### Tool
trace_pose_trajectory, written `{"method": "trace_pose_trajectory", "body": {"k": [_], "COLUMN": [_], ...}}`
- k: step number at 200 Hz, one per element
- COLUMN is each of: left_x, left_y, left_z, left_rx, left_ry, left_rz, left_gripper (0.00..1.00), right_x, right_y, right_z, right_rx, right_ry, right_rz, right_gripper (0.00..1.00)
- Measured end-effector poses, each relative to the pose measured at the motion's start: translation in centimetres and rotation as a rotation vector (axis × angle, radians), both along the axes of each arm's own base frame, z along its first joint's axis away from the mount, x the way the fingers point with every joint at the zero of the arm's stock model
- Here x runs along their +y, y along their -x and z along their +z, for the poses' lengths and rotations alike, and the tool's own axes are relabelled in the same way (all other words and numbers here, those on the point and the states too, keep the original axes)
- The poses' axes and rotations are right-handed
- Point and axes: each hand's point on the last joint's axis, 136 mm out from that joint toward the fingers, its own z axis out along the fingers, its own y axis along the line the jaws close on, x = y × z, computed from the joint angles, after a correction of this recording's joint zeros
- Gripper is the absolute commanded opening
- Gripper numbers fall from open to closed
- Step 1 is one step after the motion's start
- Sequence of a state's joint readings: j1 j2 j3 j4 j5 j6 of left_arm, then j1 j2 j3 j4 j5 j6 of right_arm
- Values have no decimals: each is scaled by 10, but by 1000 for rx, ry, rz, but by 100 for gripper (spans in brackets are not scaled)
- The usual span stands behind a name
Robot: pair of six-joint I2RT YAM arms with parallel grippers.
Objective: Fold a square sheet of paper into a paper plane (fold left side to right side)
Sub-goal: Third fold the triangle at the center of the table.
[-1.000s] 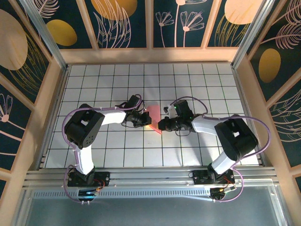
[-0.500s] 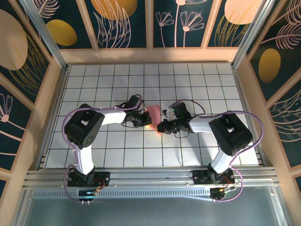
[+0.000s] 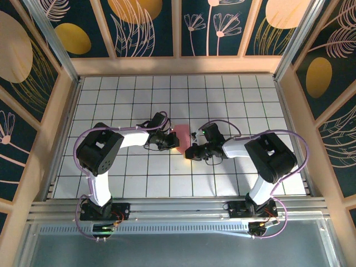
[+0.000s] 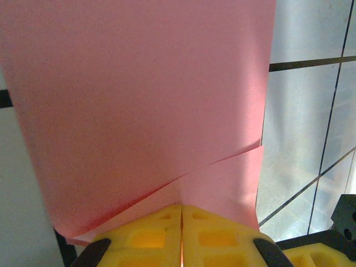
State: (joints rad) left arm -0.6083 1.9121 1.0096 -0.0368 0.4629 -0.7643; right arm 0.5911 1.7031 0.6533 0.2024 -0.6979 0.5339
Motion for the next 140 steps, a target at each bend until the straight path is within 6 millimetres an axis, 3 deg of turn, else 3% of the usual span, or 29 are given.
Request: {"method": "trace_pose_trajectory", "body": {"k": [87,140], "left_x": [0,-1], "left_y": [0,0], "left_z": [0,1], "left_rx": [0,-1], "left_ry": [0,4], "left_rz": [0,1], "left_gripper": [9,16], "right_x": [0,-1], "right_y": [-19,-18], "right_z": [11,2], "right_rx": [-61,-51], "right_ry": [4,26], "right_rz": [-19,-22], "right_gripper": [0,0]}}
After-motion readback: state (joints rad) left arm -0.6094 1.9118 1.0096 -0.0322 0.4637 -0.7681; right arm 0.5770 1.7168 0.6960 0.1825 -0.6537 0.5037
